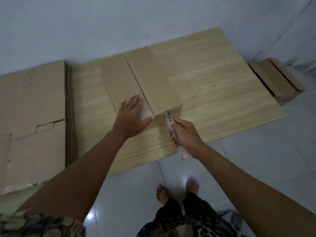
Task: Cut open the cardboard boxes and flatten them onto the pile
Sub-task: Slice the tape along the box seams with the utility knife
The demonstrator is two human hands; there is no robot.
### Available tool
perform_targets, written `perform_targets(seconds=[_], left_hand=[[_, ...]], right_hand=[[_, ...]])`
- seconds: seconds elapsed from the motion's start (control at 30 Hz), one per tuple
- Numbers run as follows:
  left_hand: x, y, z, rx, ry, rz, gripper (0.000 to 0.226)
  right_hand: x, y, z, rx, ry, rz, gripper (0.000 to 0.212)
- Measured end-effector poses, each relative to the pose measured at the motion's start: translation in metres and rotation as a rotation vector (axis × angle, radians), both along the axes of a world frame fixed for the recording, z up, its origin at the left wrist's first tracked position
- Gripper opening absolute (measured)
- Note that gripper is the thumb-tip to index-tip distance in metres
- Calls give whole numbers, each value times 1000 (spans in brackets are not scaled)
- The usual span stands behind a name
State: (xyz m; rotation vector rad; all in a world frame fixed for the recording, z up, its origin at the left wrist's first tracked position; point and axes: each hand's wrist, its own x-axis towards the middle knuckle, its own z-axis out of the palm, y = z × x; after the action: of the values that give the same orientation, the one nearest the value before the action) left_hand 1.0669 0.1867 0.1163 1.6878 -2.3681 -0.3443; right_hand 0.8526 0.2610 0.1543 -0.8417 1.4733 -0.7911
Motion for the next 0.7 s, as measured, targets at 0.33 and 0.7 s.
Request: perform_targets(seconds=[0.33, 0.7], left_hand=[[26, 6, -10, -93, 33, -169, 79], [36, 13, -15, -91, -27, -165, 81]], right_hand=[[9, -9, 0, -22, 107, 148, 26], [31, -16, 0, -8, 114, 175, 34]])
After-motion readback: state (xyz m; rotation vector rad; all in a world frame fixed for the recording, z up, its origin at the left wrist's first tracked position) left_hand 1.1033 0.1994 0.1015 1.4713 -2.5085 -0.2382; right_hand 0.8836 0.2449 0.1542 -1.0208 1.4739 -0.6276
